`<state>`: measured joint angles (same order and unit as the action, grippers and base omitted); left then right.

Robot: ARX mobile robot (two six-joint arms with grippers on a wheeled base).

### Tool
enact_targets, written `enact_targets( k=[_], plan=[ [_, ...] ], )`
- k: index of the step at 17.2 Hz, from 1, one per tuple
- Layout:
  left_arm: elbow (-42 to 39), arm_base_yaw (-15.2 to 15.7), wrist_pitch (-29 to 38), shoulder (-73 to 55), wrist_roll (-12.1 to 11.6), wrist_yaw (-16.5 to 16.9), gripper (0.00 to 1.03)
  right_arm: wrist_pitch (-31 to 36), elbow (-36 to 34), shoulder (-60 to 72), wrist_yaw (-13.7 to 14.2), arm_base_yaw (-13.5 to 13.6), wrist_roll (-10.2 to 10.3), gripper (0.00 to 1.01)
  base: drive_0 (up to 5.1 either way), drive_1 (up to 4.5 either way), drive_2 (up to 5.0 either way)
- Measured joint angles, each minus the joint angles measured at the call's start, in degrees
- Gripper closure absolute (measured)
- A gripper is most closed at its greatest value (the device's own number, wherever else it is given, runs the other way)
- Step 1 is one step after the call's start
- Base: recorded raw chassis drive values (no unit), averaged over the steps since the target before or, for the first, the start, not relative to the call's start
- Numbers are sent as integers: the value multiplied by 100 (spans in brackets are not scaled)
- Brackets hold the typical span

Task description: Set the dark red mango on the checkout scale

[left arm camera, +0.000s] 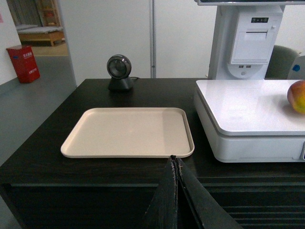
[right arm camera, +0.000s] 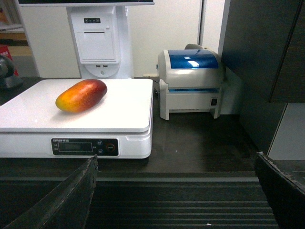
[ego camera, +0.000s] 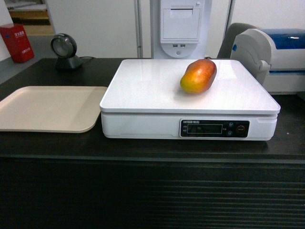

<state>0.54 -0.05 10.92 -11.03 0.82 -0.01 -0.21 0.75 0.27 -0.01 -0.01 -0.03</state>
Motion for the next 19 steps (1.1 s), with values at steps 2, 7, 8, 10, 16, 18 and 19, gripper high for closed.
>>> enact_targets(
  k=[2, 7, 8, 10, 16, 18, 19],
  plan=[
    [20, 0, -616, 463, -2, -2, 101, 0, 0, 0, -2, 0, 0, 3, 0, 0, 0],
    [4, 0, -1110, 1047, -2, -4, 101, -2, 0, 0, 0, 0, 0, 3, 0, 0, 0],
    [4, 0, -1113, 1047, -2, 0, 101, 4, 0, 0, 0, 0, 0, 3, 0, 0, 0],
    [4, 0, -1110, 1047, 0, -2, 98, 0, 0, 0, -2, 0, 0, 3, 0, 0, 0],
    [4, 0, -1110, 1047, 0, 0, 29, 0, 0, 0, -2, 0, 0, 3, 0, 0, 0],
    [4, 0, -1110, 1047, 0, 0, 8, 0, 0, 0, -2, 0, 0, 3, 0, 0, 0],
    [4, 0, -1110, 1047, -7, 0, 3, 0, 0, 0, -2, 0, 0, 3, 0, 0, 0]
  ],
)
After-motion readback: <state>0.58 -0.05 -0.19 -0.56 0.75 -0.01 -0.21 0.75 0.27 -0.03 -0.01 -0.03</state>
